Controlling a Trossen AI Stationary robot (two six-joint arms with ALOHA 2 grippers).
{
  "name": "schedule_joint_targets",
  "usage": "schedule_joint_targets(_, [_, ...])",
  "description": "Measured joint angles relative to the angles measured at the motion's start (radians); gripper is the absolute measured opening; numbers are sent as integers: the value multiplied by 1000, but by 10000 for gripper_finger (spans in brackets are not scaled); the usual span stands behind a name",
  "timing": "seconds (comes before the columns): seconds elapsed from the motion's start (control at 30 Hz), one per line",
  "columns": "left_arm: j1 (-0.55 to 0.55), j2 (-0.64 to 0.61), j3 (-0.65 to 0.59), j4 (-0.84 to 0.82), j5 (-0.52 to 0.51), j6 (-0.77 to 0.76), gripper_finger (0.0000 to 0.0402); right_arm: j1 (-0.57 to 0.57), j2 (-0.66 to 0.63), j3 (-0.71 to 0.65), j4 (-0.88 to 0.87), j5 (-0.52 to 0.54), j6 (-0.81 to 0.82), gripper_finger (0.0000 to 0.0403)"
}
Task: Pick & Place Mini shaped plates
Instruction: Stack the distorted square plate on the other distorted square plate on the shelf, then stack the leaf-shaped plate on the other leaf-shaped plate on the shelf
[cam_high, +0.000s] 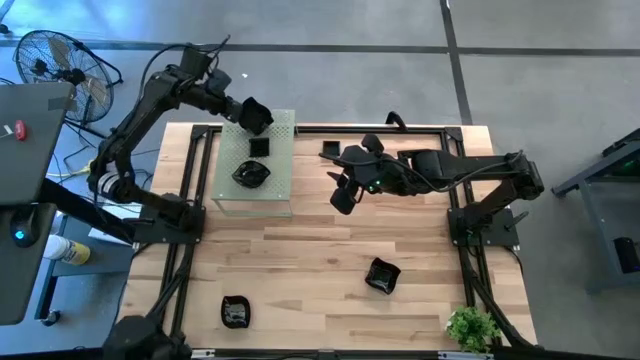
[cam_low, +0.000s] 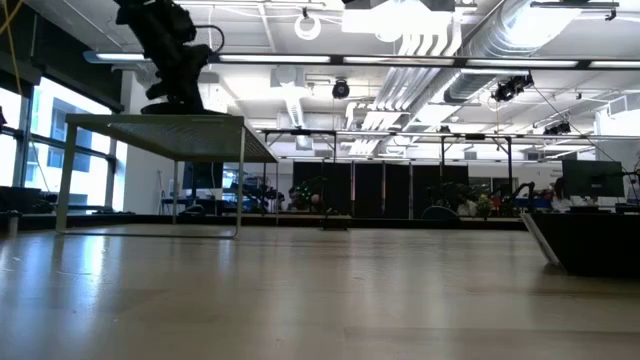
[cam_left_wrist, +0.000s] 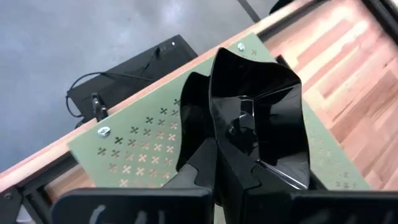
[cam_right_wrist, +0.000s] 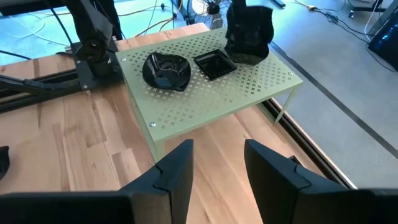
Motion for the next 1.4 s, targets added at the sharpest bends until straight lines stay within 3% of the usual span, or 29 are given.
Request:
schedule_joint_targets(0.4, [-1,67,0,21,8,29,3,0,0,0,0,-9,0,138])
schedule_joint_targets(0.83, [-1,56,0,13,-29,26,86,0,0,0,0,-17,0,138])
schedule_joint_targets(1.03, [-3,-11,0,-4,23,24,80,0,0,0,-14,-43,-2,136])
schedule_joint_targets(1.2, [-116,-122,-2,-41,23,-11,29,-6,-9,-78,4,-89,-42,92])
schedule_joint_targets(1.33, [-292,-226,-18,4,-8,-67,6,-20,-50,-302,254,-262,-54,19])
schedule_joint_targets(1.4, [-403,-267,-34,42,-82,-124,10,-20,-81,-418,384,-326,-13,8])
